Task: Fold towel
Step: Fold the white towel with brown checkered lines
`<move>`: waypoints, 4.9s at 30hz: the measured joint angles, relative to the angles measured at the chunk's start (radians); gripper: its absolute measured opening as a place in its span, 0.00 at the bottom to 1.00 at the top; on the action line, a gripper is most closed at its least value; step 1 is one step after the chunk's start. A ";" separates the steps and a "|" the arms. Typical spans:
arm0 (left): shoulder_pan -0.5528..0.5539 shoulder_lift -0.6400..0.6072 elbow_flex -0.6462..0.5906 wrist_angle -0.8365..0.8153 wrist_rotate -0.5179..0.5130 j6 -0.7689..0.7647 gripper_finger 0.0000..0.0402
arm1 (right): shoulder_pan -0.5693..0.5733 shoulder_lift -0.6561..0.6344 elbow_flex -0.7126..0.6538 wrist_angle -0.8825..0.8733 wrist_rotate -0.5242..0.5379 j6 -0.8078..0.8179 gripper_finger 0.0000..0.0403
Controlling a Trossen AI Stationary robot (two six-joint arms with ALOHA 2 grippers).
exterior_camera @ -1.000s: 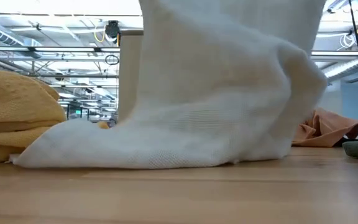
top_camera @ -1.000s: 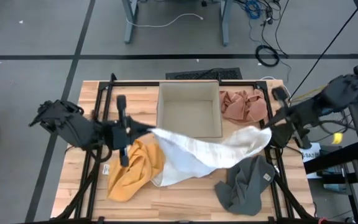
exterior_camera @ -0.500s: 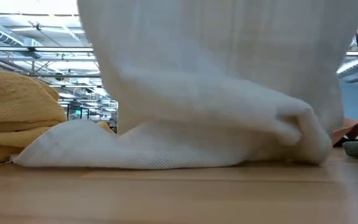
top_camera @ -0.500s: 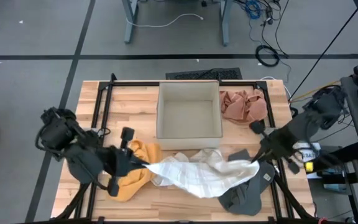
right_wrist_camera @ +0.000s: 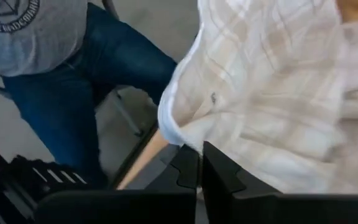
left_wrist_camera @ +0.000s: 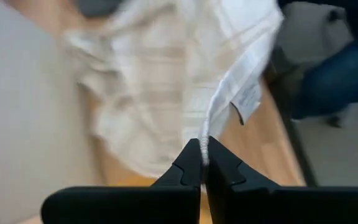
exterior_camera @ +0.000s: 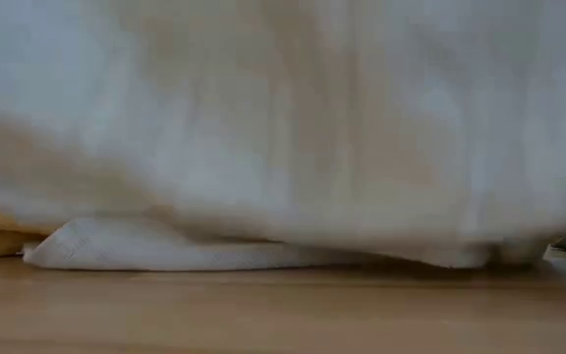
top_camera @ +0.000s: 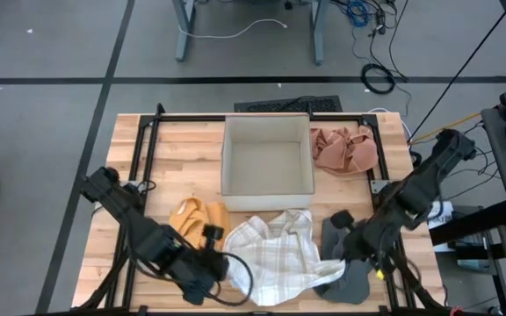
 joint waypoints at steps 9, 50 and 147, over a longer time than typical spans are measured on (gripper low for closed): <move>-0.006 0.014 -0.267 0.387 0.164 -0.058 0.25 | 0.069 -0.001 -0.240 0.274 -0.038 0.169 0.24; 0.309 0.012 -0.709 0.936 0.296 0.051 0.42 | -0.153 0.345 -0.274 0.508 0.433 -0.077 0.45; 0.109 0.252 -0.046 0.225 0.162 0.122 0.27 | -0.026 0.314 -0.080 0.096 0.218 0.015 0.43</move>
